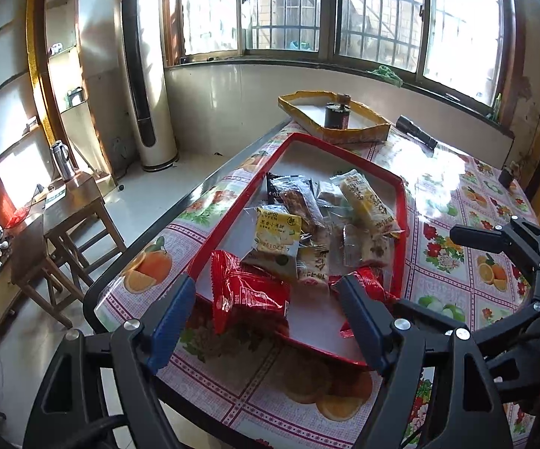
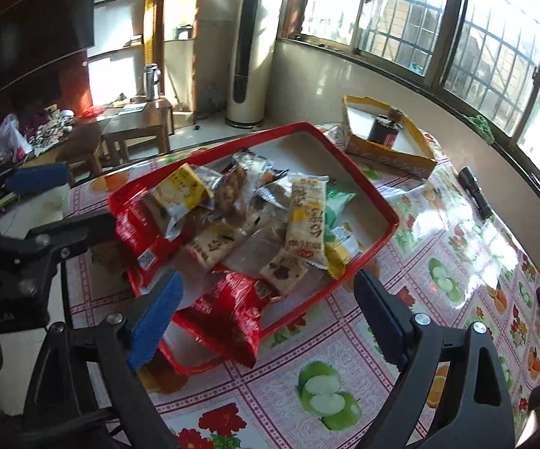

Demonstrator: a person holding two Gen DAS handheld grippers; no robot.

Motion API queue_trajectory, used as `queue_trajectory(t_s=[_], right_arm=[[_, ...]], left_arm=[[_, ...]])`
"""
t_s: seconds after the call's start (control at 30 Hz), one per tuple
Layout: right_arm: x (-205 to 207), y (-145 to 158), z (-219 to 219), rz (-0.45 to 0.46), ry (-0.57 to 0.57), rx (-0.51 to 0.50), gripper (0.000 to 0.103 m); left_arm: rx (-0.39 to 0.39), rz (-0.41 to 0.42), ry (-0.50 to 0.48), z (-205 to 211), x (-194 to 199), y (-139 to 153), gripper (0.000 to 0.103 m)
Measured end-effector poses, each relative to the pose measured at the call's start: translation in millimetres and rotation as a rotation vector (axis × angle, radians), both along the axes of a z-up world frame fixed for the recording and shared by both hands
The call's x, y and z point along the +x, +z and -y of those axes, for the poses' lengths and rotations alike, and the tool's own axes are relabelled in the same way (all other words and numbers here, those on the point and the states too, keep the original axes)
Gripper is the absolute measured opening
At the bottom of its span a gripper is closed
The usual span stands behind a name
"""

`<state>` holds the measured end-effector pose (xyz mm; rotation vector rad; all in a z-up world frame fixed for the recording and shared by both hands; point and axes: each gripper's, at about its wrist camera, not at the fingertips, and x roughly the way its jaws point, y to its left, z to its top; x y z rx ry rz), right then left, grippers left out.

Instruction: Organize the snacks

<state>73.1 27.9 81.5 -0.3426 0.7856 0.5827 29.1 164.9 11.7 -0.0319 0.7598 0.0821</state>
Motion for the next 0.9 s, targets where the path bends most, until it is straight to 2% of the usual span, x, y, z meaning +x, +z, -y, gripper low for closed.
queue_trajectory(t_s=[0.1,0.2,0.5,0.9], right_arm=[[-7,-5,6,-0.036,0.025,0.023,0.097],[-17,-8,10,-0.01,0.017,-0.002,0.099],[-27,-16,31,-0.006,0.0,-0.008,0.1],[-31,-15,31,0.018,0.028,-0.019,0.1]], left_arm=[[0.017,-0.007,0.009,2,-3,0,0.079],[0.04,-0.006,0.017,3,-6,2,0.079],[0.096,0.01,0.025,11,-14,6,0.079],[0.116,0.011,0.024,14,-18,8,0.079]])
